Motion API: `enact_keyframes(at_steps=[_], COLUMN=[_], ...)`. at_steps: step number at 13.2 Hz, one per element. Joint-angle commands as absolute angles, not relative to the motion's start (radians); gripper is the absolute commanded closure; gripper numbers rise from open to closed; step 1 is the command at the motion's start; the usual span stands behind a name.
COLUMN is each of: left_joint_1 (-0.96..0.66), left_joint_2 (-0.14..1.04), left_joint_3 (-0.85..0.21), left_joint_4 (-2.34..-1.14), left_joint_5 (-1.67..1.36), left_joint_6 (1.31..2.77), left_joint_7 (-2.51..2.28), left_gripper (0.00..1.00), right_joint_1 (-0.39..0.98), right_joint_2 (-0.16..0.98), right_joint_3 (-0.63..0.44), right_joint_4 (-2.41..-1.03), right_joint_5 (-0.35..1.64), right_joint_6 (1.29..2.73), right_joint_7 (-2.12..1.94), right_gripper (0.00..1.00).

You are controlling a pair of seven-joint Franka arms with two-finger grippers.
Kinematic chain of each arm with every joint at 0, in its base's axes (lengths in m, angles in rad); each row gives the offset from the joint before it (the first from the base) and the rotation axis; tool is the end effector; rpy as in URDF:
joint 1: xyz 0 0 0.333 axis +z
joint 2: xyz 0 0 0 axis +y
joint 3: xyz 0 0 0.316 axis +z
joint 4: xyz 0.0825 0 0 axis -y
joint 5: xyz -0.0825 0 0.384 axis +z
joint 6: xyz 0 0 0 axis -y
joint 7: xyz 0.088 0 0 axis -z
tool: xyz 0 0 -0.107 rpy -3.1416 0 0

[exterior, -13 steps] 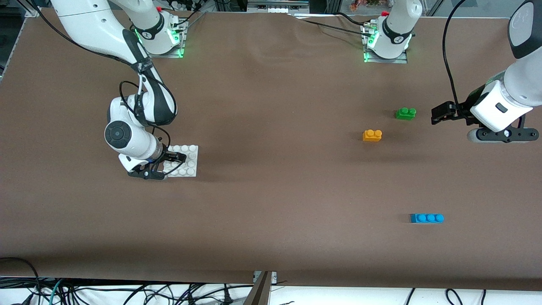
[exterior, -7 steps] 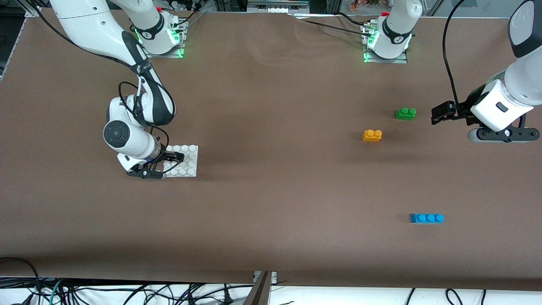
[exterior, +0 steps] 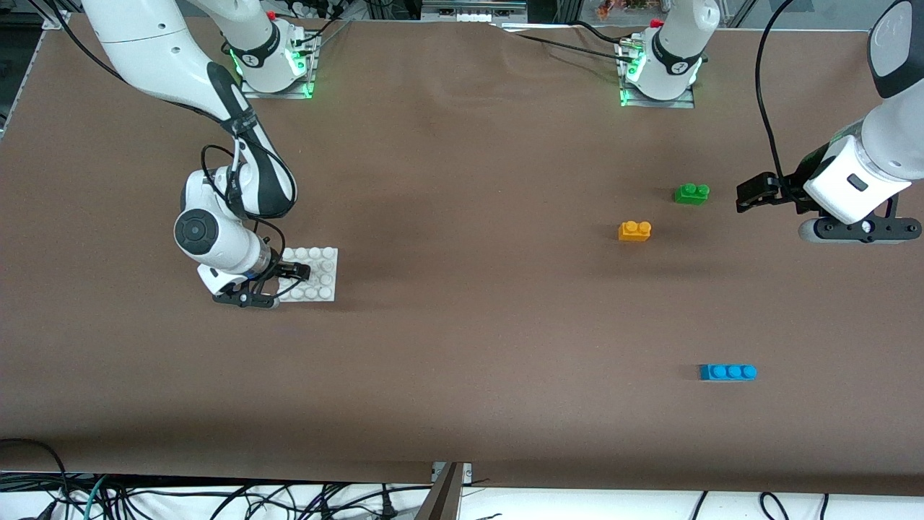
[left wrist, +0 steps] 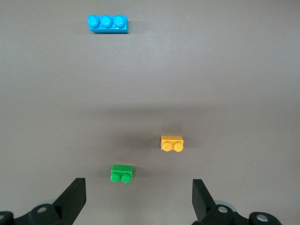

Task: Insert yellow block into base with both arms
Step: 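Close the right gripper on the white base plate's edge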

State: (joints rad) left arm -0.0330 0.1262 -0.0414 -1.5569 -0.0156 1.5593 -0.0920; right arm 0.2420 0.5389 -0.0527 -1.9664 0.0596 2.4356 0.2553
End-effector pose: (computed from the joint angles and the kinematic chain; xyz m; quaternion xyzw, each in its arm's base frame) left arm 0.5849 -0.0439 0.5581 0.9980 0.0092 -0.0625 0.0052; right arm 0.5969 0.1152 0.1896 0.9980 -0.0530 -0.0345 0.0028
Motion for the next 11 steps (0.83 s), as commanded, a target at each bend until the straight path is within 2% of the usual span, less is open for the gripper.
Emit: enact_keyframes(at_steps=[1, 2, 6, 7, 9, 11], left_joint_1=[-0.035, -0.034, -0.034, -0.034, -0.034, -0.034], left_joint_2=[0.14, 0.14, 0.14, 0.14, 0.141, 0.141], left_joint_3=[-0.038, -0.038, -0.038, -0.038, -0.038, -0.038], left_joint_4=[-1.525, -1.525, -1.525, -1.525, -1.525, -1.525], left_joint_5=[-0.02, -0.02, -0.02, -0.02, -0.02, -0.02], left_joint_6=[1.543, 1.543, 1.543, 1.543, 1.543, 1.543], left_joint_7=[-0.08, -0.08, -0.08, -0.08, -0.08, -0.081], left_gripper=[0.0, 0.0, 0.0, 0.0, 0.0, 0.0], right_joint_1=[0.219, 0.218, 0.222, 0.222, 0.222, 0.222], right_joint_2=[0.535, 0.538, 0.551, 0.554, 0.555, 0.577], right_joint_3=[-0.044, -0.044, -0.04, -0.04, -0.038, -0.005], right_joint_4=[-1.988, -1.987, -1.987, -1.988, -1.988, -1.993], right_joint_5=[0.071, 0.071, 0.141, 0.141, 0.143, 0.144], right_joint_6=[2.464, 2.464, 2.485, 2.488, 2.497, 2.551], right_joint_7=[0.225, 0.225, 0.225, 0.225, 0.227, 0.239], right_gripper=[0.1, 0.14, 0.14, 0.17, 0.36, 0.5])
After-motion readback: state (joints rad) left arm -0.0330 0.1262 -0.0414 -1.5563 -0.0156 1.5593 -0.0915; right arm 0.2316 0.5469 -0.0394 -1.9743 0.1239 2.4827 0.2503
